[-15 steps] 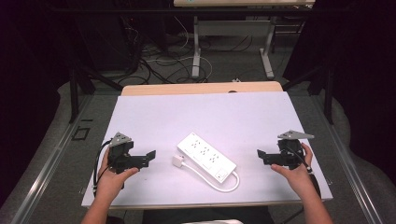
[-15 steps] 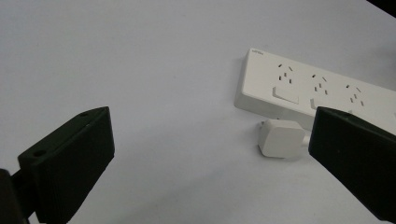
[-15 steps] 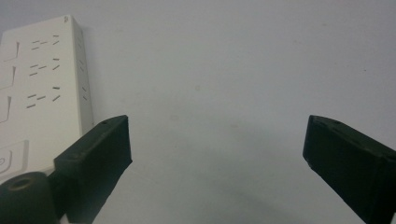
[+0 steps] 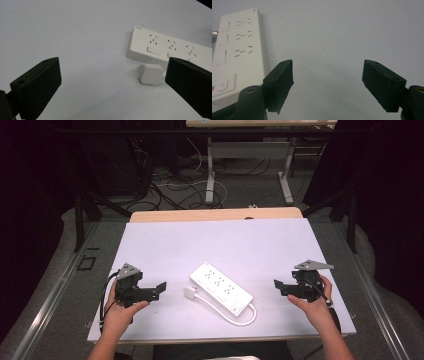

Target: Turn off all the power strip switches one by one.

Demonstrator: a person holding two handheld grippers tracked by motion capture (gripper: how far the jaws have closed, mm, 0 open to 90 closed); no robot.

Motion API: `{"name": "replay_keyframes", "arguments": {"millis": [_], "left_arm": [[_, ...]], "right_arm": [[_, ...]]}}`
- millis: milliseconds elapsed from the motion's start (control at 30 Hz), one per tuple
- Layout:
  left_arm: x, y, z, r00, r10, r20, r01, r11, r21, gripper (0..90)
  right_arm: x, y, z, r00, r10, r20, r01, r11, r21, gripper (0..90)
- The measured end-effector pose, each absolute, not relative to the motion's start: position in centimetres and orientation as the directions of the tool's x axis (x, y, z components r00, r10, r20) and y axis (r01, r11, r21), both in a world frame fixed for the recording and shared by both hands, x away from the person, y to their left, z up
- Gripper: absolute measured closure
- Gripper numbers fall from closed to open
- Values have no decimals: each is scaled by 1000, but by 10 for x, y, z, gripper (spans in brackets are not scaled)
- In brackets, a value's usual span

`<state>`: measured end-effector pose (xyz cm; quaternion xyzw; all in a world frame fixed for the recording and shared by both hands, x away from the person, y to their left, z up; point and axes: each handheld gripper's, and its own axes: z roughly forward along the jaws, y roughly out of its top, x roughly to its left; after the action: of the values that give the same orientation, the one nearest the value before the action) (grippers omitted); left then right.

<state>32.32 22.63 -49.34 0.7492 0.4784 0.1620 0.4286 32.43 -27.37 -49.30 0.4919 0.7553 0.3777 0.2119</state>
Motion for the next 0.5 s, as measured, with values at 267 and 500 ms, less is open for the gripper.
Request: {"name": "replay_keyframes", "arguments": {"millis": [267, 500], "left_arm": [[323, 225, -492, 488, 858, -159, 570, -176, 803, 21], [323, 225, -493, 488, 859, -156, 569, -178, 803, 48]], "right_arm": [[320, -257, -490, -485, 872, 69, 575, 258, 776, 365], [316, -240, -489, -545, 836, 58, 555, 308, 773, 541]]}}
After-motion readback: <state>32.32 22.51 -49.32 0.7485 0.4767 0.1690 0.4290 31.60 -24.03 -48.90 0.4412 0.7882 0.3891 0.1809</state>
